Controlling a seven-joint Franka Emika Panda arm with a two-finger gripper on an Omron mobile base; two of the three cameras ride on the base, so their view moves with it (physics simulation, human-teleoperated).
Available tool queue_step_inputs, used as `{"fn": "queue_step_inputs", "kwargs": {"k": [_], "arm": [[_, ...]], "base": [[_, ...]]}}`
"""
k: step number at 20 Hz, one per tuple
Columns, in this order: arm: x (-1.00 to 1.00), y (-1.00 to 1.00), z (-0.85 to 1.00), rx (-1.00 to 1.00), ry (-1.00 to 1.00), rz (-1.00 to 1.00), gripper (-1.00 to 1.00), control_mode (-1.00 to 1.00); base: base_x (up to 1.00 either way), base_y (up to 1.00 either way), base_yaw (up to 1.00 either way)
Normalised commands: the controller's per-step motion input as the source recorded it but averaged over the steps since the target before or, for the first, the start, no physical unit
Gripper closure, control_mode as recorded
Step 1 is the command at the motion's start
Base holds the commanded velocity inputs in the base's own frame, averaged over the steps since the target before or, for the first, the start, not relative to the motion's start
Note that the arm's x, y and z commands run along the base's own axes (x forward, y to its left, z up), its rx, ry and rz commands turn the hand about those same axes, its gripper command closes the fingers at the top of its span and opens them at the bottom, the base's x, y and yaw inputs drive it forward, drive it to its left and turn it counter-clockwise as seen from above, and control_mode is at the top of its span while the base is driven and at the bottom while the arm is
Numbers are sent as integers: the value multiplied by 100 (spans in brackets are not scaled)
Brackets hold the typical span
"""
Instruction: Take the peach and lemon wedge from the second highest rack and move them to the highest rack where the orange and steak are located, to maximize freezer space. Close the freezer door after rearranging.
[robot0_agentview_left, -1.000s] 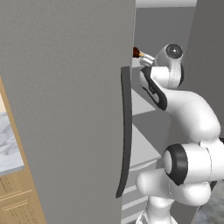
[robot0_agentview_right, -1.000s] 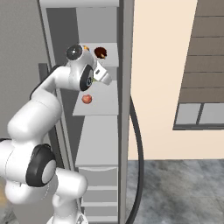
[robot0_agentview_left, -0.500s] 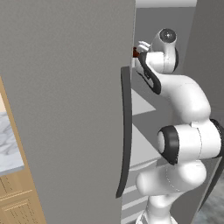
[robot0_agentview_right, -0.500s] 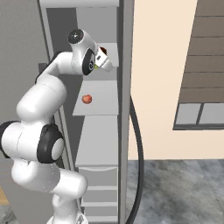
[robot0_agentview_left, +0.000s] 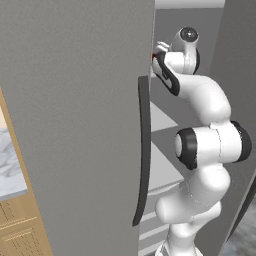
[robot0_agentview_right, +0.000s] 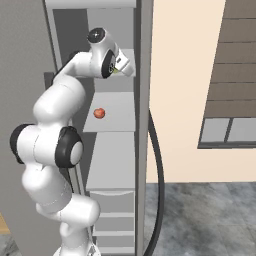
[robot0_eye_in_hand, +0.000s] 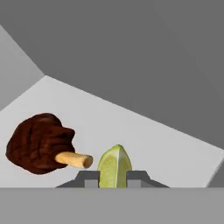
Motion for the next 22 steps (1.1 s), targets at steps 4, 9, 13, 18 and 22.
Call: {"fn": "queue_step_inputs", "kwargs": {"k": [4, 9, 13, 18, 22], "arm": [[48, 0, 0, 0, 0, 0, 100, -100], [49, 0, 0, 1, 0, 0, 100, -100], [49, 0, 0, 1, 1, 0, 100, -100], [40, 0, -12, 0, 1, 0, 100, -100], [38, 0, -22, 0, 7, 0, 100, -100]], "base": [[0, 0, 0], [0, 0, 0], [0, 0, 0], [0, 0, 0], [0, 0, 0]]}}
